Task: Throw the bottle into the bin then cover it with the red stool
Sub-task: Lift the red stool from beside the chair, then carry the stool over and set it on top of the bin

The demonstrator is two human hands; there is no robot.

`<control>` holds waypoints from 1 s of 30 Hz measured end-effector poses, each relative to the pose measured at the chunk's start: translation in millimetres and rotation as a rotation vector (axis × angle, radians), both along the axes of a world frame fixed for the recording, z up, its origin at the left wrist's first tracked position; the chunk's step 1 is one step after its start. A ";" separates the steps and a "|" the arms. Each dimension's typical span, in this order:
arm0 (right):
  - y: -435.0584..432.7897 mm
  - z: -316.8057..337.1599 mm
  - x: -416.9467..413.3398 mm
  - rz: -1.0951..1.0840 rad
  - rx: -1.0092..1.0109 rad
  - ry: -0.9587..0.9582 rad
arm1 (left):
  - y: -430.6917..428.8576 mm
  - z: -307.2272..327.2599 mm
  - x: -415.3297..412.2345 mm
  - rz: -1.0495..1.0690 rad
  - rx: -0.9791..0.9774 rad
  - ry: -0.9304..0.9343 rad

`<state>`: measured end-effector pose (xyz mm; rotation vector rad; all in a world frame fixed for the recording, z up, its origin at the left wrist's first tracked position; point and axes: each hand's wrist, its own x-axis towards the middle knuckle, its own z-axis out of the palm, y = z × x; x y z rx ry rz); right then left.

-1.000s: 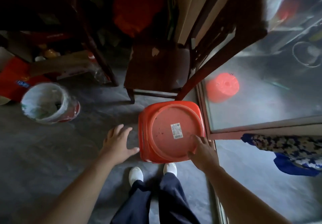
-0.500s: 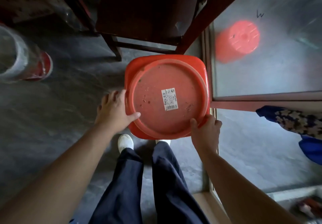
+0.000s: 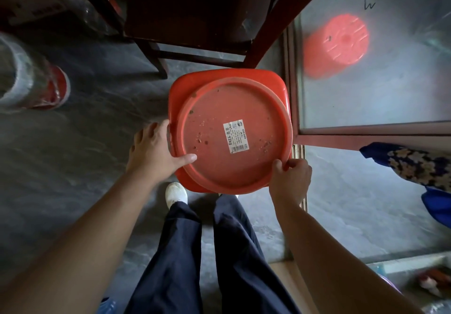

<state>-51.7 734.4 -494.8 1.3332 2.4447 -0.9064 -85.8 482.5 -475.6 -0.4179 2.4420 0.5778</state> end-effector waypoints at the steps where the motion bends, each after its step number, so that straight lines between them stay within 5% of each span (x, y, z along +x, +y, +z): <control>1: 0.9 3.8 -0.9 -0.046 -0.041 0.016 | -2.2 0.2 0.8 0.002 -0.004 -0.006; 4: 8.2 13.7 -3.4 -0.176 -0.212 0.031 | -7.7 0.3 4.3 -0.010 -0.013 -0.025; 8: 24.4 19.5 -6.0 -0.325 -0.698 -0.016 | -9.0 3.3 7.9 -0.016 -0.001 -0.013; 13: 40.9 22.7 -2.3 -0.264 -1.027 -0.116 | -12.0 11.0 16.2 -0.032 -0.006 0.016; 30: -63.4 204.1 31.0 -0.108 -1.107 -0.006 | -135.5 182.3 129.4 0.111 -0.074 0.219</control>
